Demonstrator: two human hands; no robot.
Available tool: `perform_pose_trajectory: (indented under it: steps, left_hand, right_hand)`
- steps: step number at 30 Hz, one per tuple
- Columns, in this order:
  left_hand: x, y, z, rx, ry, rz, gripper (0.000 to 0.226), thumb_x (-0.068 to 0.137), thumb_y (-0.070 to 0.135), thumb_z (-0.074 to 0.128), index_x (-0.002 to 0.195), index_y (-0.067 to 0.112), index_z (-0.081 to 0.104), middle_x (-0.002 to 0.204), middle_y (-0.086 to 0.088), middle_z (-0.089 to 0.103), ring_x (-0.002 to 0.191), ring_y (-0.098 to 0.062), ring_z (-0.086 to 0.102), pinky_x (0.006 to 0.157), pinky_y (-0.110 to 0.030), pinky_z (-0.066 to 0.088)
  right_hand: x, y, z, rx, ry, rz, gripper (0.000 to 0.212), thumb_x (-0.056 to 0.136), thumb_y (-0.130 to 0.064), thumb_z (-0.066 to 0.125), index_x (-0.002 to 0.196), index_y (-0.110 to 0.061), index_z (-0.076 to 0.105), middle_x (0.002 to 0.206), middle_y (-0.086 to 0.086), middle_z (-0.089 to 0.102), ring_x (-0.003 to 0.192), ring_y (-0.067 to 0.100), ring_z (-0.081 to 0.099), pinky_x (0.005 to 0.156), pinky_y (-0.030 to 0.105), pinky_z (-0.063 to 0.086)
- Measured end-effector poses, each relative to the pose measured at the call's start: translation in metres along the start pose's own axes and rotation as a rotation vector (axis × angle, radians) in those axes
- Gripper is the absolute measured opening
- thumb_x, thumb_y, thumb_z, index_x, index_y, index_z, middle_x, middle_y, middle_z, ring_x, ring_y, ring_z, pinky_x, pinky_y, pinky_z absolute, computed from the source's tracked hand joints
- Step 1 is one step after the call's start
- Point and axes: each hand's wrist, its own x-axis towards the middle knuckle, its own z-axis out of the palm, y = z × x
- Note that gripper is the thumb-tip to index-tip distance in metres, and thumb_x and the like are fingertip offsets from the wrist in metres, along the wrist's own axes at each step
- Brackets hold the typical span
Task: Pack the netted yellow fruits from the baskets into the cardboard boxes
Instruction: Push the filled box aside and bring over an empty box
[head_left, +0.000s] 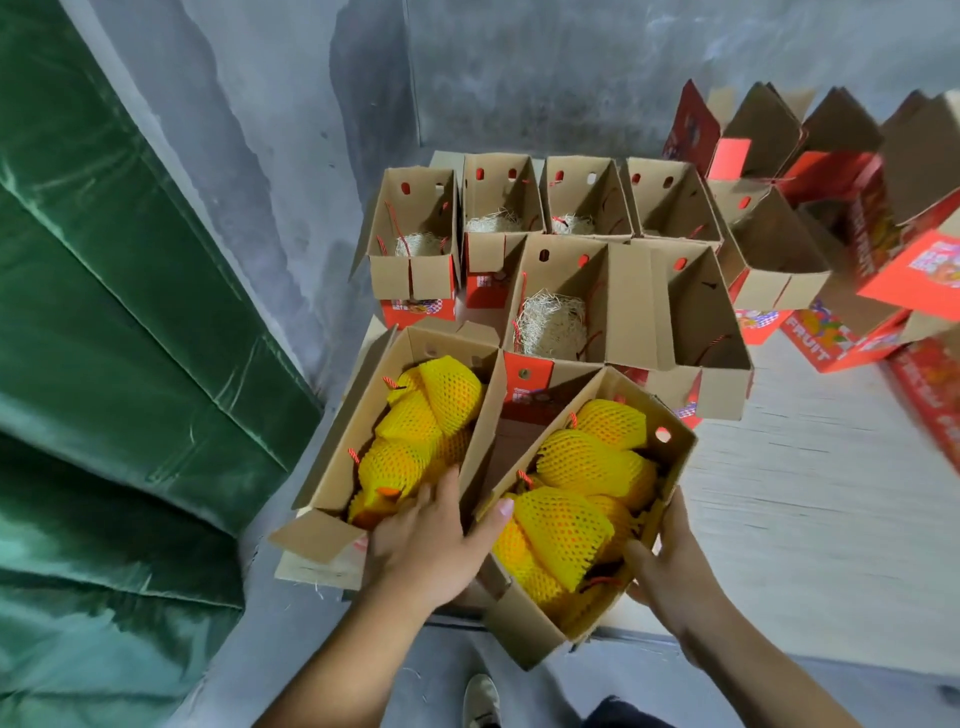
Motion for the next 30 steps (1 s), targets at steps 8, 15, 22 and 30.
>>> perform_pose_trajectory:
  steps: [8, 15, 22, 30]
  left_hand:
    - [-0.003, 0.002, 0.018, 0.143, 0.180, -0.008, 0.077, 0.095, 0.068, 0.038, 0.161, 0.031, 0.021, 0.161, 0.008, 0.041, 0.143, -0.014, 0.044, 0.107, -0.038, 0.033]
    - [0.003, -0.004, 0.021, 0.168, 0.205, 0.036, 0.073, 0.099, 0.064, 0.039, 0.161, 0.031, 0.020, 0.162, 0.009, 0.039, 0.142, -0.013, 0.043, 0.106, -0.037, 0.032]
    - [0.002, -0.001, 0.023, 0.222, 0.274, 0.032, 0.072, 0.100, 0.070, 0.027, 0.159, 0.030, 0.026, 0.154, 0.006, 0.050, 0.134, -0.016, 0.052, 0.099, -0.037, 0.038]
    - [0.009, 0.005, 0.023, 0.220, 0.193, -0.041, 0.049, 0.102, 0.065, 0.030, 0.138, 0.031, 0.025, 0.116, 0.004, 0.070, 0.098, -0.022, 0.067, 0.079, -0.037, 0.048]
  right_hand:
    - [-0.019, 0.002, 0.015, -0.211, -0.092, -0.037, 0.084, 0.104, -0.022, 0.054, 0.157, -0.053, -0.004, 0.156, -0.008, 0.040, 0.109, 0.022, 0.065, 0.087, 0.038, 0.062]
    - [-0.016, -0.001, 0.022, -0.178, -0.034, -0.031, 0.076, 0.104, -0.021, 0.052, 0.158, -0.049, 0.007, 0.151, -0.007, 0.048, 0.103, 0.016, 0.064, 0.077, 0.028, 0.060]
    - [0.007, -0.013, 0.008, -0.153, 0.044, -0.072, 0.072, 0.097, -0.016, 0.064, 0.155, -0.035, 0.025, 0.151, -0.002, 0.043, 0.136, 0.033, 0.048, 0.110, 0.051, 0.044]
    - [0.112, -0.107, 0.030, -0.803, 0.145, -0.513, 0.042, 0.100, -0.034, 0.050, 0.140, -0.023, 0.054, 0.138, 0.008, 0.048, 0.118, 0.038, 0.055, 0.096, 0.048, 0.049]
